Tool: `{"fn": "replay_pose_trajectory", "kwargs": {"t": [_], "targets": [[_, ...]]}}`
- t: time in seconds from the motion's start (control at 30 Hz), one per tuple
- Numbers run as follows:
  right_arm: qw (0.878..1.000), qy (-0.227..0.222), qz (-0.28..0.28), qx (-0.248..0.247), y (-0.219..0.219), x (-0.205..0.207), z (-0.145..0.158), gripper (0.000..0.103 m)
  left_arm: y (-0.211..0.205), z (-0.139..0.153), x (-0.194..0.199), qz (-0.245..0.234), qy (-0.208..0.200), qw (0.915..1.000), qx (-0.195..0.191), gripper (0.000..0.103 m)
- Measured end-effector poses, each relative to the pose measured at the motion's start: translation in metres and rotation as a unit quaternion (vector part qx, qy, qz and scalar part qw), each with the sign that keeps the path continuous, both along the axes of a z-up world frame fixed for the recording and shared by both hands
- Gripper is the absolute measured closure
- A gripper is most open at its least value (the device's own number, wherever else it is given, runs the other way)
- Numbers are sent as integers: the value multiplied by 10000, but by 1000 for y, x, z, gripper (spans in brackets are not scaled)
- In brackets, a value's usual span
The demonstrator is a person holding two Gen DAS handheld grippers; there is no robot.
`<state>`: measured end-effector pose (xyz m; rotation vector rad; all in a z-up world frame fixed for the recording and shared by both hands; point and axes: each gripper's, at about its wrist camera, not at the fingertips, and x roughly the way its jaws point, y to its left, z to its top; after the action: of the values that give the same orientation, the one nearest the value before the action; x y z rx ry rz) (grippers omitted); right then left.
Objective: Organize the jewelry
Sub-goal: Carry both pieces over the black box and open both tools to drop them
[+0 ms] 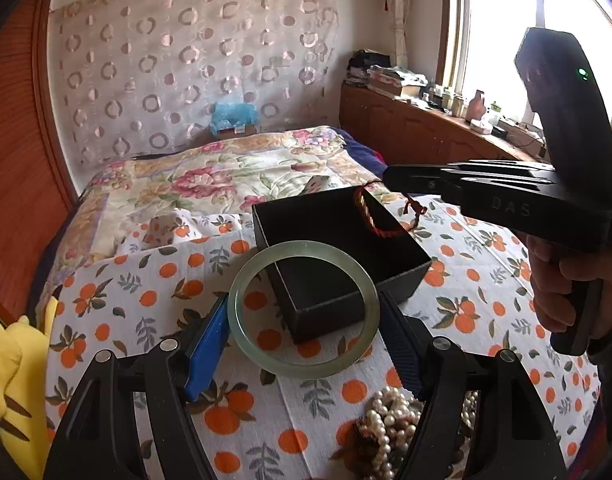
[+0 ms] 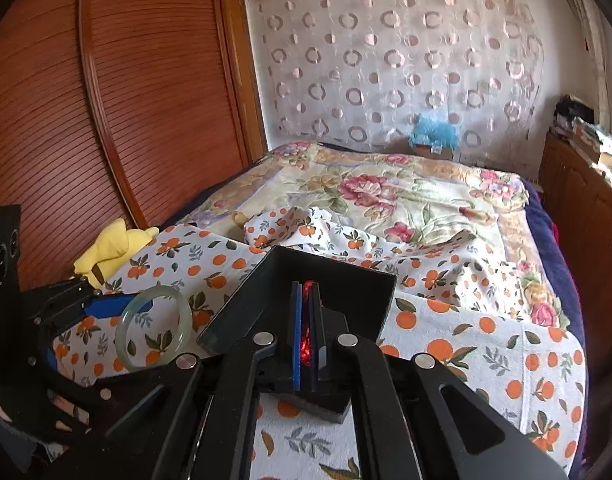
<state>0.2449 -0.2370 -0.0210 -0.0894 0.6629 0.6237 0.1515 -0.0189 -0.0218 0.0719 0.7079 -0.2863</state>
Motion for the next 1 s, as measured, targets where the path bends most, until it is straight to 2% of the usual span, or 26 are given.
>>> {"fn": "replay_pose_trajectory", "kwargs": {"t": [0.1,0.47,0.63,0.93,1.0], "targets": [[9999,65,-59,111,-4,6,-3,71,-3,0,7,8,12,10000,41,34],[9994,44,-340,-35,-43,-12,-22,71,-23,-5,36,26,129,9996,233,34],[9990,53,-433,-76,-64,-22,-32,71,-35,-13,56,80,258,9986,446,34],[9992,99,-385,-14,-87,-39,-43,71,-46,-21,72,229,359,9970,646,34],[9993,63,-359,-45,-88,-43,-43,71,-47,-20,70,206,306,9972,656,31]]}}
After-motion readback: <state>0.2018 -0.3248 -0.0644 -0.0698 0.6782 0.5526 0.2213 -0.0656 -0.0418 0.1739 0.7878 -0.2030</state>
